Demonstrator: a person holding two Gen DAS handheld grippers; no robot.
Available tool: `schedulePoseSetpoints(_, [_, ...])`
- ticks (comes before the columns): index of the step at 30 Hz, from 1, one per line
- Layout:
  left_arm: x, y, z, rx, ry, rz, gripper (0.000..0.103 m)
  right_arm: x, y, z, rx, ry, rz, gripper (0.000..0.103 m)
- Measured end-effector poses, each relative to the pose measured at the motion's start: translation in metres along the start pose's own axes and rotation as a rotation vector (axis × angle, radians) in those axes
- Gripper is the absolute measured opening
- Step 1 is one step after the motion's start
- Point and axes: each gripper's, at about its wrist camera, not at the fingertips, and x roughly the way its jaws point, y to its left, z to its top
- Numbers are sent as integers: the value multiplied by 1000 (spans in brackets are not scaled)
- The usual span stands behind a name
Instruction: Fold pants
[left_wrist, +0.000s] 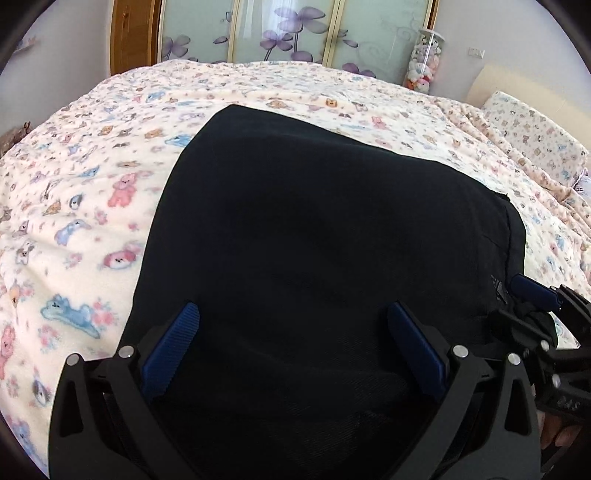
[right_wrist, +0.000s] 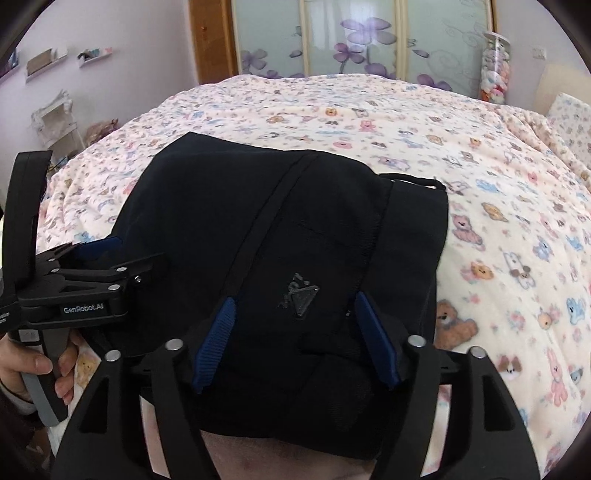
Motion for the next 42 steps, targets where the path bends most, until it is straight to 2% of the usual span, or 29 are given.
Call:
schedulePoseSetpoints(3, [-4, 3, -2, -8, -23, -22, 101, -13, -2, 5, 13, -11, 34, 89])
schedulePoseSetpoints(6, [-9, 9, -4, -33, -49, -63, 101, -34, -24, 10, 125, -69, 103, 102])
schedulePoseSetpoints(9, [-10, 11, -4, -46, -57, -83, 101, -44, -61, 14, 280, -91, 174, 102])
schedulePoseSetpoints(13, [-10, 9, -5, -41, -58, -78, 101, -37, -108, 11, 489, -57, 234, 102])
schedulePoseSetpoints(21, [-10, 8, -4, -42, -60, -79, 101, 4, -127, 3, 599, 81, 338, 102])
schedulePoseSetpoints(25, [-10, 8, -4, -41, -60, -78, 101, 13, -126, -2, 595, 103, 362, 102])
schedulePoseSetpoints(27, [-10, 8, -5, -41, -60, -78, 101, 17, -124, -3, 586, 118, 398, 97])
schedulePoseSetpoints(30, [-10, 8, -5, -41, -60, -78, 101, 26, -122, -4, 564, 147, 398, 95])
schedulePoseSetpoints(34, [-10, 8, -5, -42, -60, -78, 101, 34, -124, -4, 587, 129, 409, 92])
schedulePoseSetpoints(36, [-10, 9, -5, -42, -61, -79, 101, 37, -126, -6, 597, 128, 419, 71])
schedulePoseSetpoints(38, [-10, 9, -5, -43, -61, -79, 101, 38, -129, -9, 621, 125, 448, 58])
schedulePoseSetpoints(40, [-11, 9, -4, -48, -63, -82, 101, 34, -128, -9, 621, 108, 477, 52])
schedulePoseSetpoints(42, [-12, 10, -4, -52, -65, -87, 101, 35, -128, -9, 612, 104, 470, 51])
